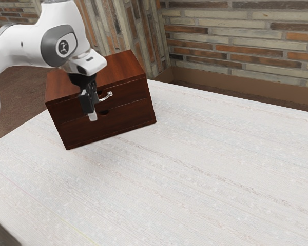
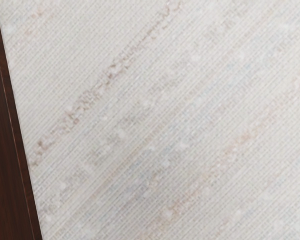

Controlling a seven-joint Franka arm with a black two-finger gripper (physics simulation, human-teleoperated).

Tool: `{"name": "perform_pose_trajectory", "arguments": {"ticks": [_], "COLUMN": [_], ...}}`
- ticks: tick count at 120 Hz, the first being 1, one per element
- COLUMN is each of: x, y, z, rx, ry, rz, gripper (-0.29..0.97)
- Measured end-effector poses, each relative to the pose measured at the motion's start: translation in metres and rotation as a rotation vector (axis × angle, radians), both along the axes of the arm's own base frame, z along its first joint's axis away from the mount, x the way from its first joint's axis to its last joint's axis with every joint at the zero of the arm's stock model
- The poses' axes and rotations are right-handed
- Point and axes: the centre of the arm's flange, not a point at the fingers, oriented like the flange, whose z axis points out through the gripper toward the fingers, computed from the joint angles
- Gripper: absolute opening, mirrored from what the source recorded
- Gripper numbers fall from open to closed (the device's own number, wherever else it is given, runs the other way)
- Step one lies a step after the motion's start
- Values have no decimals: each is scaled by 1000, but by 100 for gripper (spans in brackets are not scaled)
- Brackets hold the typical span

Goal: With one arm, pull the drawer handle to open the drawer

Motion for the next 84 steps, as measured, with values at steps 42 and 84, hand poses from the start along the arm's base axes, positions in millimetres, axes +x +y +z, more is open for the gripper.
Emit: {"name": "perform_pose_trajectory", "arguments": {"ticks": [42,84], "x": [21,35], "y": [-1,10], "z": [-13,-21], "rx": [-18,41], "ry": [-46,-110], "rz": [127,203], "gripper": [68,68]}}
